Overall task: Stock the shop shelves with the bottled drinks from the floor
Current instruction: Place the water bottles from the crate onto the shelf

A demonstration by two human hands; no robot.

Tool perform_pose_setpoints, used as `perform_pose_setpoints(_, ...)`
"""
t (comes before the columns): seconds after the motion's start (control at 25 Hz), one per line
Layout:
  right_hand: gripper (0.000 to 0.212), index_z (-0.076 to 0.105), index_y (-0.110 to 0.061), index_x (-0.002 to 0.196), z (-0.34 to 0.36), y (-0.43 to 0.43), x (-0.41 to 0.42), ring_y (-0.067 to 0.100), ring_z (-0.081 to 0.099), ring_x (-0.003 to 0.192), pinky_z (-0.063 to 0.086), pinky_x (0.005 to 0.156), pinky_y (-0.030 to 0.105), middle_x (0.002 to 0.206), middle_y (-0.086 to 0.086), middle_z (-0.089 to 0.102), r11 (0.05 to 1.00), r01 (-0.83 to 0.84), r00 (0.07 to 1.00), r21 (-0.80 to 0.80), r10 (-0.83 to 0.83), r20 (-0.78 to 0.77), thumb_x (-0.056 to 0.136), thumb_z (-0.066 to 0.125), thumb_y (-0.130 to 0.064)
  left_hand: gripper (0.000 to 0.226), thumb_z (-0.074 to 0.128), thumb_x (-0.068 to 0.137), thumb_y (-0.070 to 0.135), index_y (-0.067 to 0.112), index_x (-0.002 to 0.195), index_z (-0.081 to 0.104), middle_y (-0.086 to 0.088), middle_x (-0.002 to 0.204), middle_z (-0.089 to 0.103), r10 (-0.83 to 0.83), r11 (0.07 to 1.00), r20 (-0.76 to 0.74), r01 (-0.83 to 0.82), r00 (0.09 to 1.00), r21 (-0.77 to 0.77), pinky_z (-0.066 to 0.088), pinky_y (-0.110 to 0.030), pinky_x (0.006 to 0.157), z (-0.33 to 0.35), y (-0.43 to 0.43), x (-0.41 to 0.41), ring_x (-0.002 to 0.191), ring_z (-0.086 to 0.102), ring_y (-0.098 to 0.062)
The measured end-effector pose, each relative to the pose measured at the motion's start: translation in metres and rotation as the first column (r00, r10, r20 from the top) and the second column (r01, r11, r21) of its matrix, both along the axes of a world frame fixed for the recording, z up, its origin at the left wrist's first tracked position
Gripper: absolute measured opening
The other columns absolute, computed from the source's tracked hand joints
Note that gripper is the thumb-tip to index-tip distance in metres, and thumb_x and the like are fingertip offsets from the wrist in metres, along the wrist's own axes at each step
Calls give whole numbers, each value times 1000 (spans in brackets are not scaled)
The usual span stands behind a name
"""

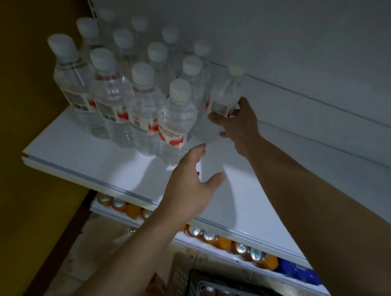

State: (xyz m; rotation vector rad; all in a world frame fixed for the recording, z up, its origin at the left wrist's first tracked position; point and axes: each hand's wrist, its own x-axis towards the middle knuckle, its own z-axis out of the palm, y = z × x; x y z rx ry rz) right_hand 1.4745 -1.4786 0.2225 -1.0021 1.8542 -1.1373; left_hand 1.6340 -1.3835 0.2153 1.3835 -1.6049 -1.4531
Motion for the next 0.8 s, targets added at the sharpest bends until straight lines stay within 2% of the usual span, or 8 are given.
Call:
perform_pose_setpoints(0.12, 66, 50, -21, 124, -5, -16, 3, 20, 64, 103, 58, 87, 46, 105, -9, 61, 1000, -30, 999, 2, 30, -24, 70, 88, -24, 70, 70, 87, 36, 32, 145, 33, 14, 149, 40, -7, 1000, 38, 7, 999, 12, 39, -37, 111, -6, -8, -8, 134, 41, -12)
perform_pose_setpoints(0.28, 72, 48, -22, 126, -7, -18, 8, 21, 65, 103, 59, 85, 46, 109, -5, 63, 1000, -11, 998, 17, 12, -69, 68, 89, -26, 67, 71, 87, 33, 30, 143, 35, 12, 147, 42, 36, 998, 24, -37, 999, 58, 38, -36, 112, -11, -4, -10, 134, 41, -11)
perform_pose_setpoints(0.4, 100, 28, -26, 150, -14, -5, 10, 24, 54, 125, 48, 104, 44, 134, 1, 54, 998, -17, 1000, 63, 18, -20, 70, 88, -25, 65, 72, 86, 28, 28, 142, 38, 11, 144, 46, 69, 995, 8, -69, 998, 74, 40, -31, 109, -15, 3, -12, 131, 44, -7)
perform_pose_setpoints(0.48, 113, 12, -27, 157, -17, 22, 12, 23, 39, 140, 38, 112, 41, 154, 6, 37, 995, 7, 996, 96, -15, 90, 72, 87, -28, 61, 71, 87, 25, 28, 140, 40, 14, 137, 50, 73, 994, -2, -73, 997, 84, 44, -14, 94, -14, 12, -15, 116, 52, -1)
perform_pose_setpoints(0.52, 111, 12, -28, 157, -16, 41, 12, 22, 38, 141, 37, 112, 39, 156, 6, 34, 996, 21, 989, 88, -34, 146, 74, 86, -26, 58, 70, 88, 23, 28, 138, 42, 15, 132, 52, 74, 993, -8, -73, 997, 94, 43, -4, 80, -13, 17, -18, 103, 56, 3)
perform_pose_setpoints(0.6, 96, 25, -27, 153, -14, 87, 6, 21, 47, 134, 43, 109, 38, 148, 4, 45, 995, 89, 971, 34, -95, 218, 77, 83, -22, 53, 68, 90, 19, 30, 136, 44, 18, 124, 54, 73, 992, -20, -71, 997, 108, 40, 3, 63, -13, 34, -26, 87, 56, 8)
perform_pose_setpoints(0.68, 74, 40, -26, 143, -11, 143, -11, 17, 60, 119, 51, 101, 41, 132, -2, 56, 981, 193, 954, -34, -179, 239, 81, 80, -18, 51, 68, 90, 18, 33, 134, 46, 21, 120, 56, 68, 993, -26, -65, 997, 98, 40, 3, 62, -13, 57, -37, 82, 57, 11)
perform_pose_setpoints(0.8, 46, 53, -26, 126, -20, 241, -43, 9, 67, 103, 57, 86, 30, 118, -8, 64, 943, 314, 941, -108, -294, 170, 86, 74, -16, 46, 68, 89, 17, 33, 128, 50, 20, 114, 60, 59, 993, -55, -54, 997, 102, 42, 0, 61, -20, 100, -55, 81, 56, 14)
